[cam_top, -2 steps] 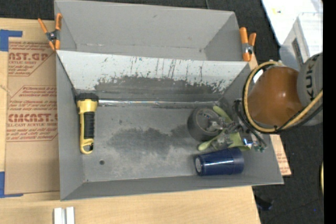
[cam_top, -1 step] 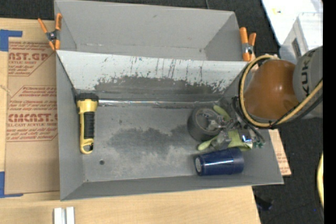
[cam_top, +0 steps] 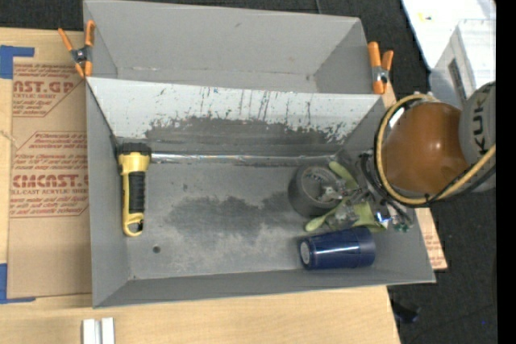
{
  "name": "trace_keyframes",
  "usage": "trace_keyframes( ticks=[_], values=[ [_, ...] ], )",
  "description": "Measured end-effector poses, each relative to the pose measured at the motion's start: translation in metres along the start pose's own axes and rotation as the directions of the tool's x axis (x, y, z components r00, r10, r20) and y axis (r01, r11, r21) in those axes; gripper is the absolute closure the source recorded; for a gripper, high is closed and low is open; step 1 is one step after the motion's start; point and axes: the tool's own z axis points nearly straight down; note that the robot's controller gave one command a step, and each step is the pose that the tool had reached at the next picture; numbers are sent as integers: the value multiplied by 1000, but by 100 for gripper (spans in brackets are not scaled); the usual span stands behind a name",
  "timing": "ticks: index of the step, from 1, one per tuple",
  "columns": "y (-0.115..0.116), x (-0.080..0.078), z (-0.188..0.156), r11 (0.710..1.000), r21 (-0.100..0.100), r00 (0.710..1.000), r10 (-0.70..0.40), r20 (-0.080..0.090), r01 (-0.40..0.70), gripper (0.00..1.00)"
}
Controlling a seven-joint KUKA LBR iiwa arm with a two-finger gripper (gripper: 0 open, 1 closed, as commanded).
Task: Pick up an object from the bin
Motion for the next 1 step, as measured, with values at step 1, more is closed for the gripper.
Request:
trace_keyframes(
  ticks=[1],
  values=[
    [-1,7,1,1000,1,1000,-23,21,23,100]
  ],
)
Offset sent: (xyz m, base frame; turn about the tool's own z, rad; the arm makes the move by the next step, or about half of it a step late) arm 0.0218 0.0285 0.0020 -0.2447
